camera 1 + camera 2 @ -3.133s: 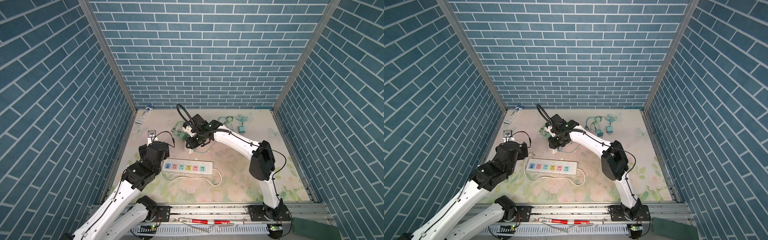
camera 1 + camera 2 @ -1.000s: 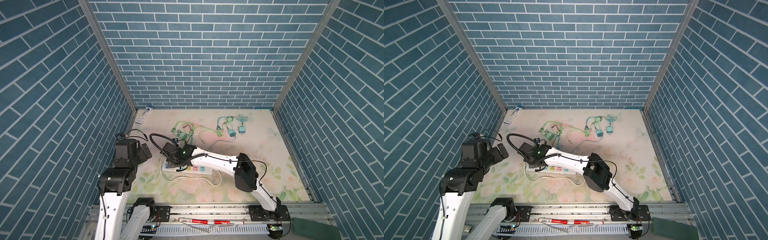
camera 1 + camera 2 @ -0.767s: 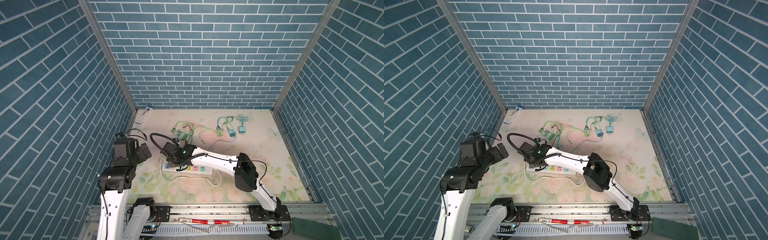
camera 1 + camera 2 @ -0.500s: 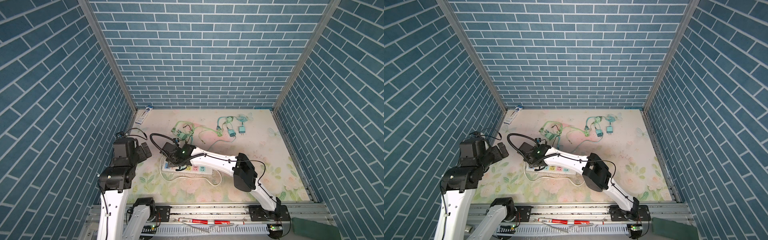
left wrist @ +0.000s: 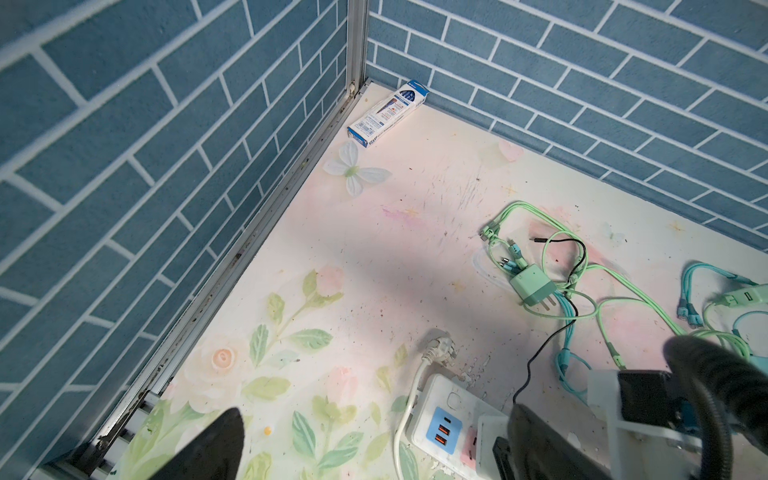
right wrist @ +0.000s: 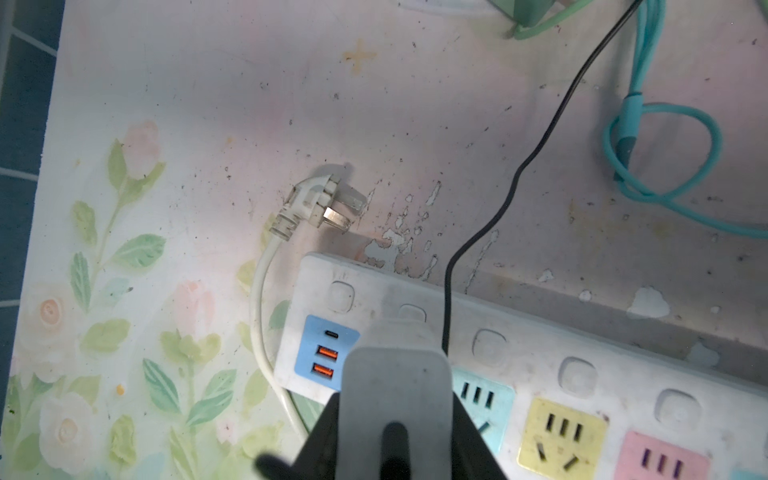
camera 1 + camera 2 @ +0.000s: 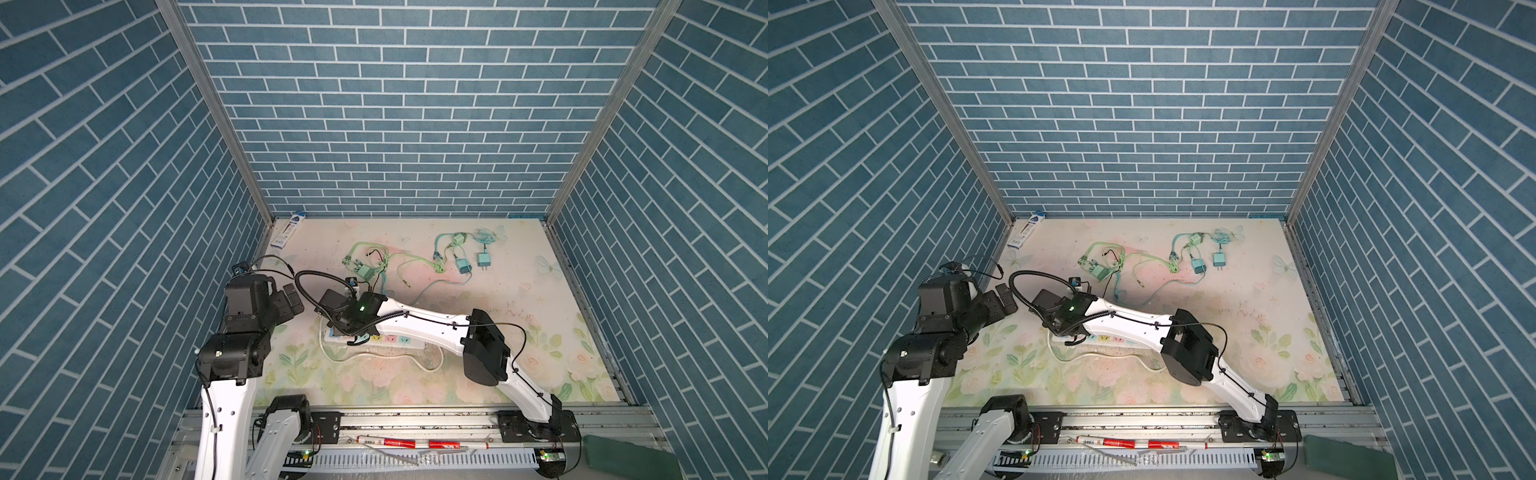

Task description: Insert the plug

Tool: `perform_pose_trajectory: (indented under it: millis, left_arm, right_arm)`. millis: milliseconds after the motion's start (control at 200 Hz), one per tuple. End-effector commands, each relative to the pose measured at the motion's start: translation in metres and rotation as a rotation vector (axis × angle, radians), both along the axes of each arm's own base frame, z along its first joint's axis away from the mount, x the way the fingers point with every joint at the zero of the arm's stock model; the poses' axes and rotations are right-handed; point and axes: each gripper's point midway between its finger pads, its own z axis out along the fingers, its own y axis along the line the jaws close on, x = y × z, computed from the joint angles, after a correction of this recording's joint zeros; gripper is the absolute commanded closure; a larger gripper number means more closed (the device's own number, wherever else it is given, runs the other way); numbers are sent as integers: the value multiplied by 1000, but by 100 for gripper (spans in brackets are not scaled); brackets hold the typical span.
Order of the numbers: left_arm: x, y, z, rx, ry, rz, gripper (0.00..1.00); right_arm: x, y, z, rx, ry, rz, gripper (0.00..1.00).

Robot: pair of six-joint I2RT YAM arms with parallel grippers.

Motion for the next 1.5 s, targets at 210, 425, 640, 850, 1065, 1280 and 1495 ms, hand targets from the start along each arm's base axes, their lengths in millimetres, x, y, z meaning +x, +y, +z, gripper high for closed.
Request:
perform_pose_trajectory:
  millis: [210,425,640,850,1065,1280,1495]
  left_arm:
    - [3,-2,2,-8,-18,-19,0]
    - [2,-2,1,-9,-18,-22,0]
    - [-1,-3,5,-13,-33,-23,0]
    - [-1,-4,5,-14,-35,-26,0]
    - [-2,-3,7,-11,-41,-26,0]
    - [-7,-1,12,1,-53,-14,0]
    - [-8,-1,17,5,-65,-15,0]
  right_arm:
    - [-13,-13,-1,-25,18,-61,87]
    - [-17,-18,1,-11,28,-82,87]
    - [-19,-19,-4,-5,51,-99,87]
    - [-20,-10,-9,-7,67,-83,88]
    - [-21,-7,-18,-9,98,-98,88]
    - [-21,-2,-44,-70,154,-104,88]
    - [-16,-6,-53,-98,152,-124,89]
